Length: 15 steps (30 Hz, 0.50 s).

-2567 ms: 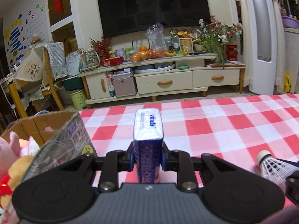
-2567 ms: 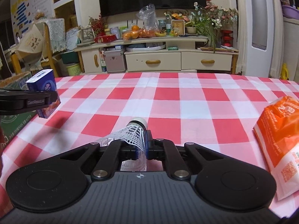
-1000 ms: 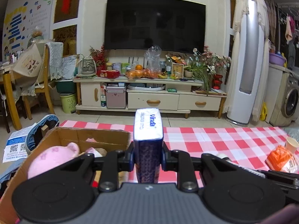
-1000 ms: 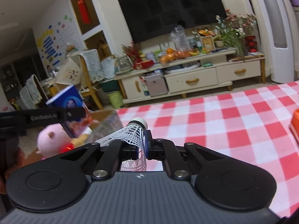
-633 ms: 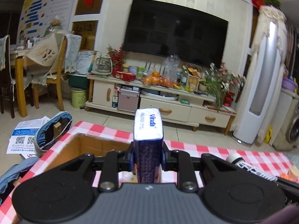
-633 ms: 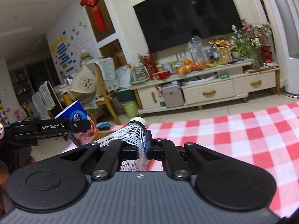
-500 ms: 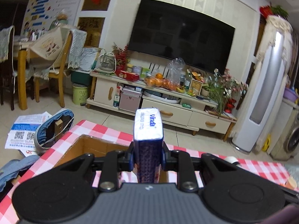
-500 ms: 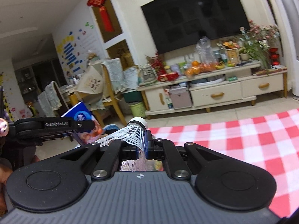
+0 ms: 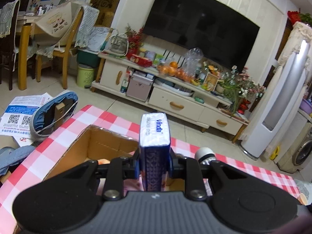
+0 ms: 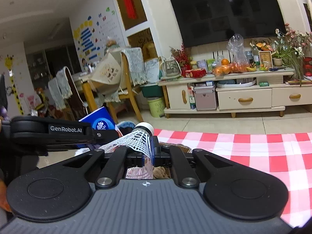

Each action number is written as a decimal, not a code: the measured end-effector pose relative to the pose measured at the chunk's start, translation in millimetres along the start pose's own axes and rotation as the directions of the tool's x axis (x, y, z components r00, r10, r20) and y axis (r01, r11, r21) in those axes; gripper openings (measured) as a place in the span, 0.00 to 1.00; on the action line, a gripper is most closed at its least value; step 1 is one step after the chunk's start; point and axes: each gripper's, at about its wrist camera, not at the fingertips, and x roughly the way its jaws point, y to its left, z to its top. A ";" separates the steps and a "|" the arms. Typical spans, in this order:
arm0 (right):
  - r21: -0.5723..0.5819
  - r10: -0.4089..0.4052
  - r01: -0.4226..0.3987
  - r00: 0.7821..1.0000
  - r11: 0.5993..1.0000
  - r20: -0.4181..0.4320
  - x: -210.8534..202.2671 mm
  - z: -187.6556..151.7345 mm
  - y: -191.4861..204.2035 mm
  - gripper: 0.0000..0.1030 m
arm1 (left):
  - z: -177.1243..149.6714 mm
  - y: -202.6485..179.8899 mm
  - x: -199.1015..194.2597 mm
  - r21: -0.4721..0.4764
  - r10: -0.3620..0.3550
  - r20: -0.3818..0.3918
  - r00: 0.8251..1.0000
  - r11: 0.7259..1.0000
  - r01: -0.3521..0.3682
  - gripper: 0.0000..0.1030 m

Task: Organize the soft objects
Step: 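Carry the tissue box and shuttlecock into the cardboard box and open both tools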

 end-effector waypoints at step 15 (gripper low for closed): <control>0.051 -0.066 0.068 0.997 0.996 -0.038 7.9 -16.7 2.7 0.78 | -1.5 2.9 -5.2 0.034 0.093 0.012 0.996 0.995 -0.094 0.76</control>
